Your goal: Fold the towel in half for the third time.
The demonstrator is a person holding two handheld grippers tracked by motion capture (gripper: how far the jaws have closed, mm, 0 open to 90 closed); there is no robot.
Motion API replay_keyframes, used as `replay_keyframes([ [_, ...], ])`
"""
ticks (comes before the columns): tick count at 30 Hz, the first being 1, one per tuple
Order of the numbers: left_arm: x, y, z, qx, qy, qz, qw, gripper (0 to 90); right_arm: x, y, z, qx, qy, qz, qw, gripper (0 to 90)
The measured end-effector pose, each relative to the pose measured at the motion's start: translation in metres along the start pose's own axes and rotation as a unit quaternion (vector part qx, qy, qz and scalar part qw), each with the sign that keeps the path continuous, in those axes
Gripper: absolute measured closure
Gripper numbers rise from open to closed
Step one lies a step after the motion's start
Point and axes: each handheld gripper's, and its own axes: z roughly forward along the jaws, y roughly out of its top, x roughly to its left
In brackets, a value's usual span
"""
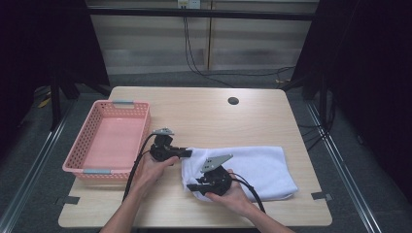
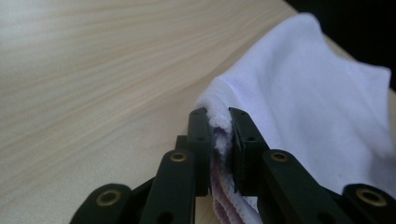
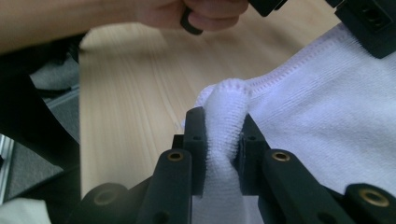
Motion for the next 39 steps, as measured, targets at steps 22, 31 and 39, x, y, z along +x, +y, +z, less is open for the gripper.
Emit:
replay_keyframes([
  [22, -0.026, 0.067, -0.094, -0.06, 0.049, 0.036, 0.9964, 80.1, 0.032, 0.101, -0.027, -0.11, 0.026, -0.041, 0.9927, 78.8],
  [31, -0.032, 0.055, -0.054, -0.031, 0.059, 0.041, 0.997, 80.2, 0.019, 0.066, -0.029, -0.118, 0.019, -0.009, 0.9928, 78.8],
  [39, -0.072, 0.081, -0.005, -0.016, 0.036, 0.073, 0.9965, 80.1, 0.009, 0.034, -0.079, -0.139, -0.007, 0.014, 0.9902, 78.7],
])
